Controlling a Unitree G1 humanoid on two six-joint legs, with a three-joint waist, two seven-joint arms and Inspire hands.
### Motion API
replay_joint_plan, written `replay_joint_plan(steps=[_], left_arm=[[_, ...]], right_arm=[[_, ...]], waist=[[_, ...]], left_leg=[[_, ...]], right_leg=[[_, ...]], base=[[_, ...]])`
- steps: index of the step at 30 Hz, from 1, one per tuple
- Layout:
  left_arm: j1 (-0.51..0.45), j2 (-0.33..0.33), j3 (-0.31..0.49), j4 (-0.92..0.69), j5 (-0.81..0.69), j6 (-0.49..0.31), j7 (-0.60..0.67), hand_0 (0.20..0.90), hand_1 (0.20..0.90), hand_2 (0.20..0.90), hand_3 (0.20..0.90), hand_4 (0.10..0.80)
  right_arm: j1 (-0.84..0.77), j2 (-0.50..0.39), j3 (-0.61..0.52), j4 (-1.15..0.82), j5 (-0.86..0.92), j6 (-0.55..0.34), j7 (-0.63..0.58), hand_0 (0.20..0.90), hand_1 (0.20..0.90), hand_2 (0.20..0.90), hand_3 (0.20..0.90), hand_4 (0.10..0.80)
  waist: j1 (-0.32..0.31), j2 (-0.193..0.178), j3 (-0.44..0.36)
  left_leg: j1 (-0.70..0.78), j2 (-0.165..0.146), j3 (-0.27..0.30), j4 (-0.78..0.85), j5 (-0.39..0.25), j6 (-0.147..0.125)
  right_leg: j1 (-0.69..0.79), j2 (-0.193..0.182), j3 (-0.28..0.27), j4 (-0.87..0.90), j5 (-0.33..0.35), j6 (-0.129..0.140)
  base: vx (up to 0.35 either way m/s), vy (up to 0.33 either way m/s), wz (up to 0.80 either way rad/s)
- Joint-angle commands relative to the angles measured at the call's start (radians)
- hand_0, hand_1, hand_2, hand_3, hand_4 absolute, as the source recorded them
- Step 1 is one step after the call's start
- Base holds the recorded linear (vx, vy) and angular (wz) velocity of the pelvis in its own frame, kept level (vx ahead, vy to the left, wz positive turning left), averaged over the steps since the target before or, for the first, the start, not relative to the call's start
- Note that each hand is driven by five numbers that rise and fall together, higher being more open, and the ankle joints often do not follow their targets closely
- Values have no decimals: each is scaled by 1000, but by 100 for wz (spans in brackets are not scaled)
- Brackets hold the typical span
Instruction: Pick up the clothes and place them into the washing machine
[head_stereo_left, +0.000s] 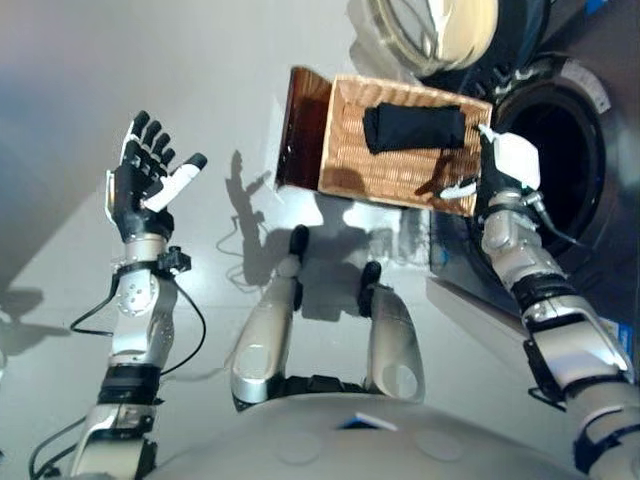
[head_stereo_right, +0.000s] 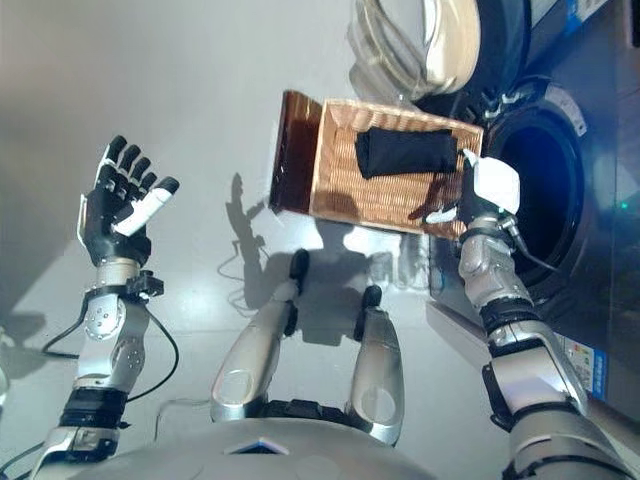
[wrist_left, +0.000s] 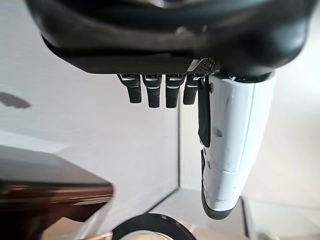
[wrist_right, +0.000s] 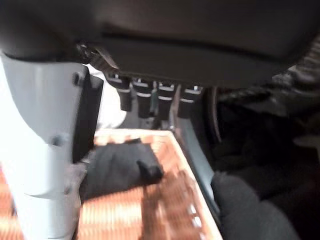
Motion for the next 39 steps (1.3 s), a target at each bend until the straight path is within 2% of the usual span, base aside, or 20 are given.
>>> replay_joint_plan(steps=[1,5,12,13,14,15,16,17,19,20,21,22,25,28,29,31,33,36,37,39], left_arm=[[-32,33,74,-62,44,-100,34,900,900,900,900,800],[-35,30,69,-77,48,-97,42,900,900,900,900,800],[-34,38,61,-89,67,-95,45,900,900,900,900,800],[-21,43,54,-101,60,-93,38,900,900,900,900,800],[-21,44,54,-102,59,-93,38,900,900,900,900,800],[-25,49,43,-103,63,-86,38,900,900,900,900,800],[-23,53,34,-104,66,-82,36,900,900,900,900,800],[-16,45,33,-101,58,-78,31,900,900,900,900,800],[-18,39,9,-74,81,-57,26,900,900,900,900,800],[-18,39,8,-74,81,-57,26,900,900,900,900,800],[-10,40,1,-54,84,-56,22,900,900,900,900,800],[-9,40,1,-54,84,-57,22,900,900,900,900,800],[-17,40,-11,-42,84,-62,20,900,900,900,900,800],[-10,36,-4,-43,73,-61,33,900,900,900,900,800],[-13,51,-1,-47,68,-74,44,900,900,900,900,800],[-10,47,3,-46,62,-79,47,900,900,900,900,800],[-9,34,2,-43,44,-82,47,900,900,900,900,800],[-14,23,-10,-40,36,-82,40,900,900,900,900,800],[-16,19,-17,-38,33,-78,37,900,900,900,900,800],[-12,11,-24,-35,46,-78,34,900,900,900,900,800]], right_arm=[[-81,-53,25,23,-72,38,-63,900,900,900,900,800],[-131,-17,45,62,-69,57,-73,900,900,900,900,800],[-150,66,73,134,-81,100,-123,900,900,900,900,800],[-140,92,71,157,-71,105,-126,900,900,900,900,800],[-141,93,71,158,-71,105,-127,900,900,900,900,800],[-144,105,65,161,-66,114,-132,900,900,900,900,800],[-148,114,60,162,-56,118,-141,900,900,900,900,800],[-142,125,57,156,-52,119,-145,900,900,900,900,800],[-105,153,48,135,-21,99,-177,900,900,900,900,800],[-104,152,48,135,-21,99,-177,900,900,900,900,800],[-67,172,52,99,-34,94,-160,900,900,900,900,800],[-66,172,52,98,-34,95,-160,900,900,900,900,800],[-24,190,41,75,-38,92,-154,900,900,900,900,800],[-8,209,44,68,-49,91,-145,900,900,900,900,800],[-36,209,54,72,-51,90,-136,900,900,900,900,800],[-46,209,63,86,-51,90,-133,900,900,900,900,800],[-64,209,69,111,-57,96,-125,900,900,900,900,800],[-70,200,68,124,-72,108,-121,900,900,900,900,800],[-60,202,66,122,-75,110,-125,900,900,900,900,800],[-49,198,63,129,-75,114,-132,900,900,900,900,800]], waist=[[4,-6,-38],[12,-16,-39],[16,-30,-57],[29,-49,-42],[29,-47,-39],[44,-50,-15],[48,-51,5],[49,-50,-5],[69,-28,-37],[70,-29,-35],[63,-35,-56],[63,-36,-54],[54,-71,-77],[45,-81,-77],[29,-49,-58],[23,-40,-59],[16,-34,-70],[-1,-38,-73],[-11,-44,-74],[-10,-51,-86]], left_leg=[[-63,-20,17,176,-161,-43],[-99,-12,2,192,-163,-50],[-70,2,-33,203,-186,-57],[-88,0,-35,310,-175,-81],[-87,1,-37,314,-177,-82],[-106,0,-54,389,-107,-106],[-110,2,-51,392,-103,-98],[-102,19,-37,324,-101,-93],[-42,59,-14,-35,10,-75],[-38,59,-13,-39,12,-75],[52,64,-33,-65,-2,-58],[55,63,-31,-66,-3,-57],[107,40,-2,-40,-34,-41],[169,28,15,-30,-72,-4],[194,46,24,-38,-65,11],[205,49,33,-49,-69,14],[233,41,36,-70,-79,10],[281,30,30,-78,-117,-13],[280,17,22,-70,-123,-15],[271,3,15,-69,-121,-17]], right_leg=[[-25,6,-14,-179,165,17],[-62,15,-33,-149,150,15],[-32,54,-39,-110,95,-10],[49,61,-49,-149,85,-27],[53,63,-51,-150,85,-27],[85,63,-62,-153,84,-39],[135,62,-69,-172,82,-40],[163,65,-73,-200,73,-38],[239,109,-68,-231,54,-25],[241,109,-67,-232,54,-25],[258,107,-58,-195,41,-4],[260,105,-57,-195,40,-4],[311,80,-35,-220,55,27],[287,60,9,-124,184,93],[196,75,23,-20,250,108],[164,69,30,-35,239,102],[151,38,48,-161,218,83],[189,-46,70,-421,280,89],[200,-37,111,-425,289,91],[211,-33,106,-434,302,89]], base=[[-29,-50,17],[4,-68,14],[65,-97,15],[141,-145,10],[82,-175,0],[47,-92,0],[95,-83,11],[200,18,26],[361,93,28],[368,178,19],[161,123,3],[207,153,-21],[175,102,-33],[154,170,-44],[2,193,-61],[19,139,-67],[154,63,-42],[196,-67,-51],[123,-102,-6],[42,-91,84]])
